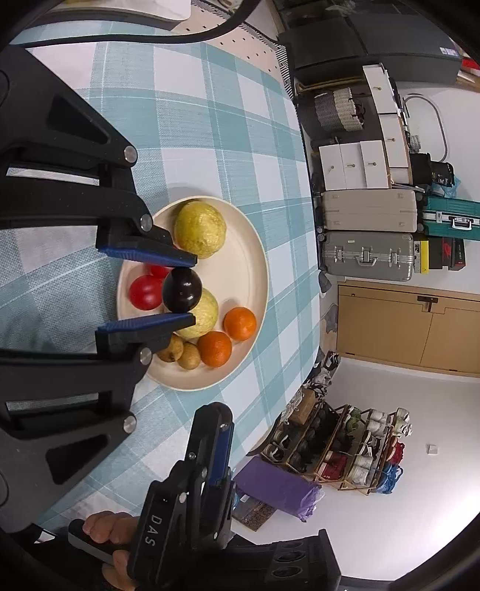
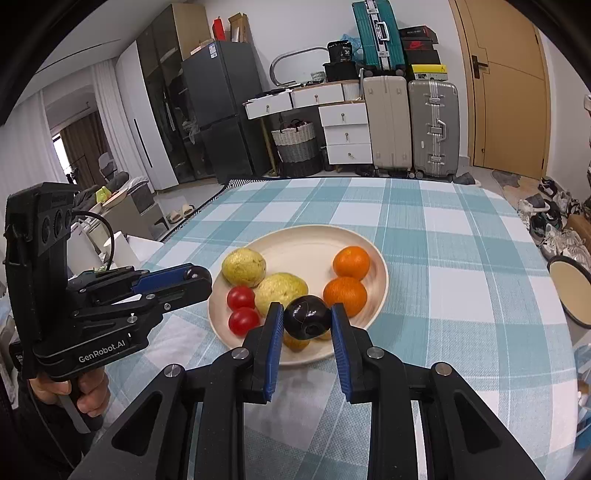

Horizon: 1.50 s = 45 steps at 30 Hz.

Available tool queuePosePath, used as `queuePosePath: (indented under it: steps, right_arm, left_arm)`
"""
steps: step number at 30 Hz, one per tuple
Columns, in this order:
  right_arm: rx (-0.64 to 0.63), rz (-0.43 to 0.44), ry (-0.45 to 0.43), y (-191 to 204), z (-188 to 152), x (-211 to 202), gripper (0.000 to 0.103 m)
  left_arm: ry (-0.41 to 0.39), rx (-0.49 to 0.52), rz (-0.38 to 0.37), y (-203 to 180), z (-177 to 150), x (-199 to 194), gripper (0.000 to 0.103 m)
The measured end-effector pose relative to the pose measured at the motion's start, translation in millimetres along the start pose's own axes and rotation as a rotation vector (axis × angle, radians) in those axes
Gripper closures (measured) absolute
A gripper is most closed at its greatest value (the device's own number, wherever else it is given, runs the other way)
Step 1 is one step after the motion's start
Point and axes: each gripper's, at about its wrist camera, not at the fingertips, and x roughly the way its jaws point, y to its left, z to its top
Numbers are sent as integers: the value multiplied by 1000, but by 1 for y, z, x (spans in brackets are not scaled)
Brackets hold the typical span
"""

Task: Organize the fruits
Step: 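Carry the plum in the left gripper over the plate while the right carries its plum, then lower both plums onto the plate and open both grippers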

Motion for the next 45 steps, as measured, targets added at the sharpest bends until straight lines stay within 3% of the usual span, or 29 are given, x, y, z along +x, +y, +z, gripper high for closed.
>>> queuePosePath:
  steps: [24, 45]
  right_arm:
    - [15, 7, 3, -10, 28, 33, 77]
    - [8, 15, 74, -16, 32, 80, 77]
  left_arm:
    - [4, -42, 10, 16, 31, 47, 81]
    - [46, -24, 14, 18, 30, 85, 81]
